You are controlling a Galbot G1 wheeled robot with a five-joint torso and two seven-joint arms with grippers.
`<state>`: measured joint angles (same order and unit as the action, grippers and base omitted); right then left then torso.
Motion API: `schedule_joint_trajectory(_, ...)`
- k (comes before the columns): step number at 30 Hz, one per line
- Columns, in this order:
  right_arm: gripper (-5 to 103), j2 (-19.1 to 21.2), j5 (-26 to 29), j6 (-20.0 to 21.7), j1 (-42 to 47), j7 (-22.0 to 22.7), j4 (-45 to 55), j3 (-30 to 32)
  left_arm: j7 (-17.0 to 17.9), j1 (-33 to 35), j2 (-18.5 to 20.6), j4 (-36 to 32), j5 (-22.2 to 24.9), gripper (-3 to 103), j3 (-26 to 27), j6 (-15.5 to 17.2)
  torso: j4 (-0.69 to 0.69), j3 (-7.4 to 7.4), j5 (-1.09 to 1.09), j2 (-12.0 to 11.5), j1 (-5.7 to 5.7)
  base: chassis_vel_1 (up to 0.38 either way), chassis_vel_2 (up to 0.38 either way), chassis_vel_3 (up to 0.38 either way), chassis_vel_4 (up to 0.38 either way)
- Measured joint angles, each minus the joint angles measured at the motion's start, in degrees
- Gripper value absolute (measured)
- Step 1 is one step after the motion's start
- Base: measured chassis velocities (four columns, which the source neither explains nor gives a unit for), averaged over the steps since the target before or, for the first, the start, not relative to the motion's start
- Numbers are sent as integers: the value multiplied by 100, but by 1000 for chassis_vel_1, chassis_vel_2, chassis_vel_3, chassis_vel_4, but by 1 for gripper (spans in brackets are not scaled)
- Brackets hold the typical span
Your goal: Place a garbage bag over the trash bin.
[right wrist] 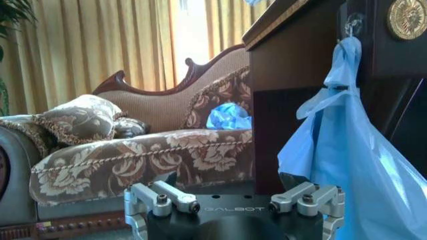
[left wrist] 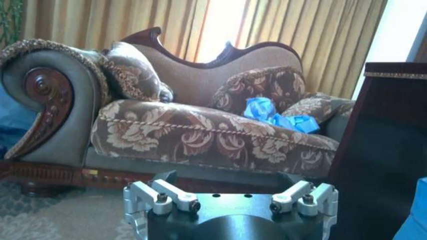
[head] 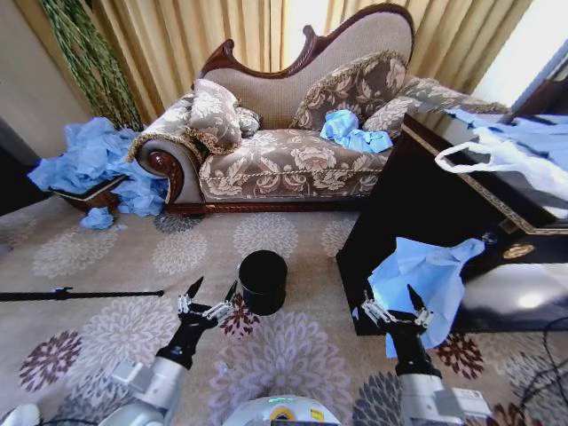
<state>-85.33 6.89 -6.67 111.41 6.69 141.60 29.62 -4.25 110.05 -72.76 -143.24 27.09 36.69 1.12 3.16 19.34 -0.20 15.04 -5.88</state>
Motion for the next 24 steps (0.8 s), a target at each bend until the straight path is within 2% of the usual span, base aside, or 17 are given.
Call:
schedule_joint_trajectory(5,100,-3,-61,-27,-8,-33,-83,-29,79,-192,250,0,292,99,7,137,0,0,-1,0,0,0,0,0,0)
schedule_joint_trajectory(6,100,0,-77,-41,-17,-48,-119,-33,99,-261,378,0,405,102,6,181,-1,0,-1,0,0,0,0,0,0)
schedule_joint_trajectory(7,100,6,-90,-50,-35,-60,-176,-40,134,-375,608,0,613,99,-11,253,0,0,0,0,0,0,0,0,0)
schedule_joint_trajectory(8,100,6,-90,-50,-35,-60,-176,-40,134,-375,608,0,613,99,-11,253,0,0,0,0,0,0,0,0,0)
schedule_joint_trajectory(10,100,-4,-111,-52,-63,-86,-244,-62,188,-609,946,0,869,98,-110,414,1,0,-1,0,0,0,0,0,0)
schedule_joint_trajectory(11,100,-49,-139,-52,-98,-111,-309,-75,199,-871,1250,0,1068,98,-256,540,0,0,-1,0,0,0,0,0,0)
schedule_joint_trajectory(12,100,-49,-139,-52,-98,-111,-309,-75,199,-871,1250,0,1068,98,-256,540,0,0,-1,0,0,0,0,0,0)
schedule_joint_trajectory(14,100,-109,-163,-54,-123,-155,-400,-82,188,-1250,1741,79,1406,96,-393,654,1,0,0,0,0,0,0,0,0)
schedule_joint_trajectory(16,100,-116,-190,-72,-129,-182,-485,-88,155,-1578,2125,275,1703,98,-526,671,0,0,-1,0,0,0,0,0,0)
schedule_joint_trajectory(17,100,-116,-190,-72,-129,-182,-485,-88,155,-1578,2125,275,1703,98,-526,671,0,0,-1,0,0,0,0,0,0)
schedule_joint_trajectory(19,100,-117,-239,-112,-166,-212,-673,-89,85,-2332,2683,763,2262,98,-963,637,3,0,0,0,0,0,0,0,0)
schedule_joint_trajectory(20,100,-116,-241,-114,-190,-215,-735,-88,55,-2615,2824,966,2448,98,-1155,619,0,1,-1,0,0,0,0,0,0)
schedule_joint_trajectory(21,100,-116,-241,-114,-190,-215,-735,-88,55,-2615,2824,966,2448,98,-1155,619,0,1,-1,0,0,0,0,0,0)
schedule_joint_trajectory(23,100,-115,-252,-118,-281,-218,-905,-64,91,-3673,3060,1544,2972,97,-1885,613,-1,2,-1,-1,-1,0,0,0,0)
schedule_joint_trajectory(24,100,-115,-252,-118,-281,-218,-905,-64,91,-3673,3060,1544,2972,97,-1885,613,-1,2,-1,-1,-1,0,0,0,0)
